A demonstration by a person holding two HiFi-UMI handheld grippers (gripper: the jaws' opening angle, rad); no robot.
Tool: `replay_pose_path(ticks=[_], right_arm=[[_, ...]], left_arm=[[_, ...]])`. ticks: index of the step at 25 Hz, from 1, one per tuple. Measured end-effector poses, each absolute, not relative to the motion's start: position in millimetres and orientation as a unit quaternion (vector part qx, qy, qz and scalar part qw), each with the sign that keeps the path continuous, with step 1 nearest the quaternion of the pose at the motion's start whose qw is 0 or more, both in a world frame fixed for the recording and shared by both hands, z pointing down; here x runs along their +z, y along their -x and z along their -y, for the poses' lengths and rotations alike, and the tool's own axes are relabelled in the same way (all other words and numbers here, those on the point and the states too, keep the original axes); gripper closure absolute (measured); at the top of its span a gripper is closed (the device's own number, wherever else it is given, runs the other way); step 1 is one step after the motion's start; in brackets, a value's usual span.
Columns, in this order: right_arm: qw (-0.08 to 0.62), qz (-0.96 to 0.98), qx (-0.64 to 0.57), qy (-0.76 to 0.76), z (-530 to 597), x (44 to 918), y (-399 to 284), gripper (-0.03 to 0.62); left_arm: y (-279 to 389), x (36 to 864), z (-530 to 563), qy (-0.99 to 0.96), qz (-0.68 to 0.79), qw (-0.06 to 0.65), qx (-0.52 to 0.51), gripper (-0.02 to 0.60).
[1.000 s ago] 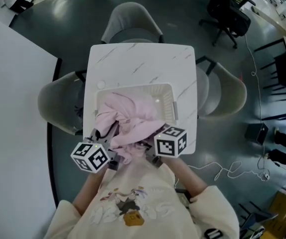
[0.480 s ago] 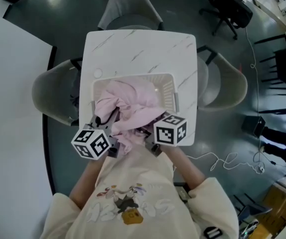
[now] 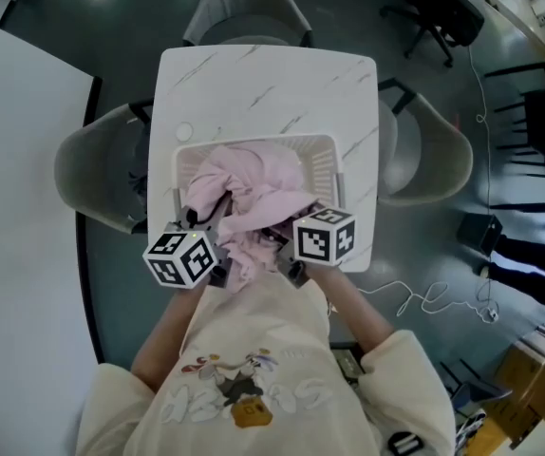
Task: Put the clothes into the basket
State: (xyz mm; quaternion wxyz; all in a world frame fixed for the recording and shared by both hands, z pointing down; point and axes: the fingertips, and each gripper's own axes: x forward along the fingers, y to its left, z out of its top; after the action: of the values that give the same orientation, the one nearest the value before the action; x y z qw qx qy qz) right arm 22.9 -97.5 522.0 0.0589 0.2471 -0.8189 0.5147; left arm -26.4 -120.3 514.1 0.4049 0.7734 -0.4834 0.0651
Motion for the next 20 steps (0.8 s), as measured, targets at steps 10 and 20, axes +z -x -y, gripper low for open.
replay_pose_path(ticks=[10,20], right_arm=[[0.078,0.803,0.525,-0.273,114,551,-25,0.326],[0.089,0.785,0.539,-0.292,122,578,-25,0.324]], left_arm=[[27,544,137,-0.763,0.485,0.418,0.086,0.439],[28,574,146,-0.749,0.482,0.440,0.115,0.442]])
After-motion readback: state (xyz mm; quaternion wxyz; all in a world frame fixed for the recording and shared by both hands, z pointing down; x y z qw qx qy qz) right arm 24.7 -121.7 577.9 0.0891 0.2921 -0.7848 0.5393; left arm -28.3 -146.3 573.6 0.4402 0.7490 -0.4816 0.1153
